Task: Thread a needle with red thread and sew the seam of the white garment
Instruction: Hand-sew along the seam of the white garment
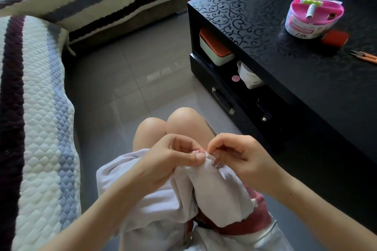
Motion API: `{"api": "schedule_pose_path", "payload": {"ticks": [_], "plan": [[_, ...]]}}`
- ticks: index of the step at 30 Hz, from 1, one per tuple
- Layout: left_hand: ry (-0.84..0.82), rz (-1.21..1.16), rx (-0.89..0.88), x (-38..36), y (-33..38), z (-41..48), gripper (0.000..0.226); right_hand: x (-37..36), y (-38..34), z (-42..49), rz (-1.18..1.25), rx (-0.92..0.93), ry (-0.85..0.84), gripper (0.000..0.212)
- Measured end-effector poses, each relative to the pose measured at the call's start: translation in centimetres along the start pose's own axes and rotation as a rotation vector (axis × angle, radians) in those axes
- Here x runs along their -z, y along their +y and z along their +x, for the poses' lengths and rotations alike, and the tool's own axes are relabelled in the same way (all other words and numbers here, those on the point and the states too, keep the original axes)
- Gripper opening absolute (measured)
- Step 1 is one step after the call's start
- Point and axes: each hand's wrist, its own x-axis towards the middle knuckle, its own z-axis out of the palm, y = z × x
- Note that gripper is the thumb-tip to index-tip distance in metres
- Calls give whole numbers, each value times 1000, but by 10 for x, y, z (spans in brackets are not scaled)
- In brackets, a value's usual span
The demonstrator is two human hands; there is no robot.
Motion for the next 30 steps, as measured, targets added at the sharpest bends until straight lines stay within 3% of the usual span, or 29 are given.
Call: {"api": "schedule_pose_path", "payload": {"ticks": [8, 15, 25, 30], "plan": [[84, -34, -93, 0, -6, 1, 7, 3, 8, -6, -162, -16, 109, 11], [172, -60, -173, -5, -8, 2, 6, -12, 1, -5, -30, -43, 180, 14], [228, -85, -206, -12, -18, 7, 9, -25, 1, -4, -398, 275, 413, 22], [242, -90, -219, -14, -16, 4, 4, -30, -5, 2, -772, 417, 487, 12]]}}
